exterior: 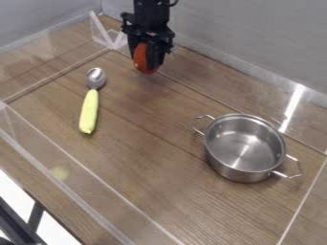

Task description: Remove the green spoon from inside the silver pot and place it on the table

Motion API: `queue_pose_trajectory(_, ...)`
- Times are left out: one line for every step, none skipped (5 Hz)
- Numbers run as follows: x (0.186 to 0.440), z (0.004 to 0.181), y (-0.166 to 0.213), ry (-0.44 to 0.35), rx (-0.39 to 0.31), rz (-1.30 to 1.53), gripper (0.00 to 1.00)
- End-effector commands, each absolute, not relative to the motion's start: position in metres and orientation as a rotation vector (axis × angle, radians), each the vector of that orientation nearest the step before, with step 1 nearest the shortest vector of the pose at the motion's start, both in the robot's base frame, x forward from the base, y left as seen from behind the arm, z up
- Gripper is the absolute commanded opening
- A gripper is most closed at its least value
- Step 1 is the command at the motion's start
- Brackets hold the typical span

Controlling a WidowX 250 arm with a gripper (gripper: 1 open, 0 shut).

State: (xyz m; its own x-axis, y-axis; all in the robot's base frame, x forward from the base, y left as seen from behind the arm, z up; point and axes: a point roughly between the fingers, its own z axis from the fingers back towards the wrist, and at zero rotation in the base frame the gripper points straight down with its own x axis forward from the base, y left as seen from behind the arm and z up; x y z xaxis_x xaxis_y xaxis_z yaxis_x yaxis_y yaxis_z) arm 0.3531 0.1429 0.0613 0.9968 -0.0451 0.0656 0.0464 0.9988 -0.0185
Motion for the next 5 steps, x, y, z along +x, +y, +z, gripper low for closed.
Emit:
queue_pose_trajectory(0.348, 0.099, 0.156, -0.143, 0.016, -0.076, 0.0)
queue_pose_trajectory(0.344, 0.1, 0.158, -0.133, 0.011, -0.112, 0.0)
queue_pose_trajectory(0.335, 0.099, 0.145, -0.121, 0.007, -0.106, 0.0)
queue_pose_trajectory(0.332, 0.096, 0.133, -0.114, 0.003, -0.087, 0.0)
queue_pose_trajectory(0.335, 0.091, 0.124, -0.103, -0.003, -0.128, 0.0)
